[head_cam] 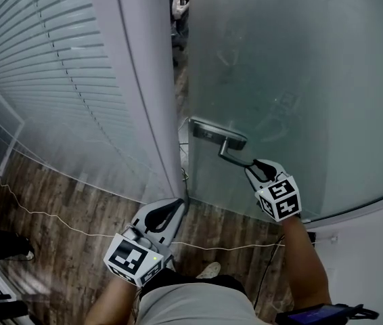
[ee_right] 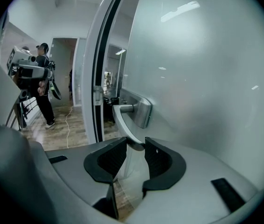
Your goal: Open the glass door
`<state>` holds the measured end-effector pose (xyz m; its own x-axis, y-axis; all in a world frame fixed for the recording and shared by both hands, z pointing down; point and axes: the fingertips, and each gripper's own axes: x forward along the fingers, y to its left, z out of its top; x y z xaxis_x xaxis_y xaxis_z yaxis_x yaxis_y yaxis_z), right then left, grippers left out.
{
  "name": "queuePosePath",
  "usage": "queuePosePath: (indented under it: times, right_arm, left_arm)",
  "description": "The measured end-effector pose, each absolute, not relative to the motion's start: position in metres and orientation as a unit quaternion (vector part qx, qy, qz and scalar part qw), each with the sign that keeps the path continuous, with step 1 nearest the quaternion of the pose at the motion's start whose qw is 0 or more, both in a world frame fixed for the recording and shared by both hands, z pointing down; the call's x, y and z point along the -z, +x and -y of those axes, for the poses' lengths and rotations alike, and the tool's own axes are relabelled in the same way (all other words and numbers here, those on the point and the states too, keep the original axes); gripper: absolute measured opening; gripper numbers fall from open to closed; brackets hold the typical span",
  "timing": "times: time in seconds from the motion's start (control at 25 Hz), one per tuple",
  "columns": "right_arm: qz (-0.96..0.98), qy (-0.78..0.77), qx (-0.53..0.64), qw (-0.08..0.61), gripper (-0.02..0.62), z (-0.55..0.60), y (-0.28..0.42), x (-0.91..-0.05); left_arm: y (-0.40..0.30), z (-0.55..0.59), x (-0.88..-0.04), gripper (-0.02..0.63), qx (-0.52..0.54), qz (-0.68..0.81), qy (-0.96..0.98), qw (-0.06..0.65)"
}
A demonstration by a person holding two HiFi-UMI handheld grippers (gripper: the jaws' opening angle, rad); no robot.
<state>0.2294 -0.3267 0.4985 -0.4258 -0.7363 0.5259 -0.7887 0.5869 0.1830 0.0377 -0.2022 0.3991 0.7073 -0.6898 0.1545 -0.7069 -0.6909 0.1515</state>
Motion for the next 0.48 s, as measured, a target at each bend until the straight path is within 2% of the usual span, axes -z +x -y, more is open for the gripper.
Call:
queuePosePath:
  times: [0.48]
  right_arm:
    - [0.823,0.481,-0.037,0.300,0.120,0.378,0.248,-0.492]
  left_arm:
    - [0.040,0.201,-0.401,0.000,-0.039,0.386,0.916,0.103]
